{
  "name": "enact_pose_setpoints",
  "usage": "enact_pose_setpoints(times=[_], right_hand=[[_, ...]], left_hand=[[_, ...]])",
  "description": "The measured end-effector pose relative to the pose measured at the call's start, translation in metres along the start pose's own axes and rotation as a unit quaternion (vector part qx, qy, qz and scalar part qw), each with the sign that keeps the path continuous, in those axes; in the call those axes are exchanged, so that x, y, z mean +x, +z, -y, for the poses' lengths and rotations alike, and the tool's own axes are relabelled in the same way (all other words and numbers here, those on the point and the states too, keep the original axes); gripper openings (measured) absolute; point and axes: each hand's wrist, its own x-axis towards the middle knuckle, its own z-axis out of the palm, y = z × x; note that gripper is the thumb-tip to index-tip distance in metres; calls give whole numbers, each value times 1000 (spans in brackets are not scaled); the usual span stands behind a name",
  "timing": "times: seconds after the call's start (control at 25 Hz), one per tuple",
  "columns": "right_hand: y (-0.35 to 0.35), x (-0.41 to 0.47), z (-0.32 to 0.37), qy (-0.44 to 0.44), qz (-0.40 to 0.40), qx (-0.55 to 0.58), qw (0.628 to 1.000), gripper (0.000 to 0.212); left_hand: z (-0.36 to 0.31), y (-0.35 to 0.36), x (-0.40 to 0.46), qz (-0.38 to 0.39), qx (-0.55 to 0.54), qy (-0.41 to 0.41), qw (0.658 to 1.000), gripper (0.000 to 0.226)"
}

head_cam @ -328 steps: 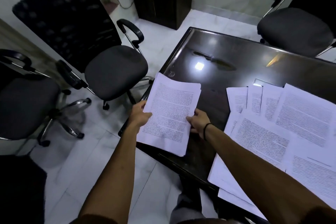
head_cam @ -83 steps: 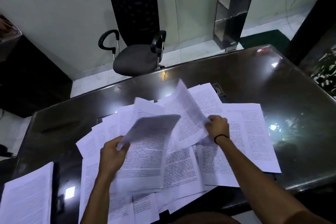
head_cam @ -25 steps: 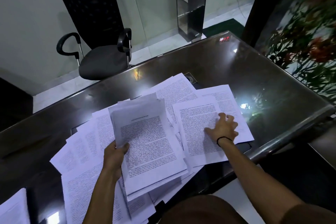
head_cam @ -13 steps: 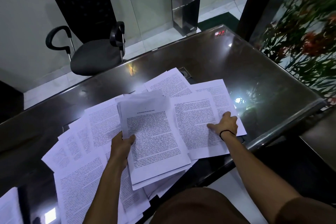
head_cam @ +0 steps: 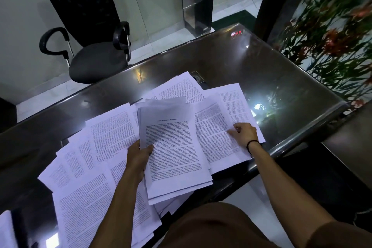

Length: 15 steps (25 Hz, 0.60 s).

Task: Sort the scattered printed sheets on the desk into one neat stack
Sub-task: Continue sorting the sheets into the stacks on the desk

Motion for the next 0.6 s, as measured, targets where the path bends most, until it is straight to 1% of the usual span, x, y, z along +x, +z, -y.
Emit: enact_pose_setpoints(times=[0.08,0.16,0.2,0.24,0.32,0.36,0.44,0.48,0.56,0.6], right_hand=[[-7,0,-2,-20,12,28,999,28],[-12,1,-2,-35,17,46,998,11],[-14,1,-1,-38,18,57,997,7],[-16,1,0,-43,14,69,997,10],[-22,1,4,-45,-4,75,996,14],[-24,3,3,-40,-12,76,996,15],[-28,8,1,-35,-24,89,995,19],[-29,11,0,-38,-26,101,994,20],[-29,10,4,-46,-7,145,988,22],[-26,4,12,-53,12,173,983,21]], left_hand=[[-4,3,3,3,8,11,1000,38],[-9,7,3,9,14,29,999,35],[-13,6,2,8,17,38,999,31],[-16,4,2,5,24,49,999,27],[-26,-10,3,-25,48,79,995,24],[-31,-20,5,-52,67,90,992,28],[-37,-44,12,-99,115,114,982,42],[-41,-55,12,-119,134,127,976,43],[-46,-70,11,-142,144,139,969,38],[-47,-74,11,-140,142,142,969,37]])
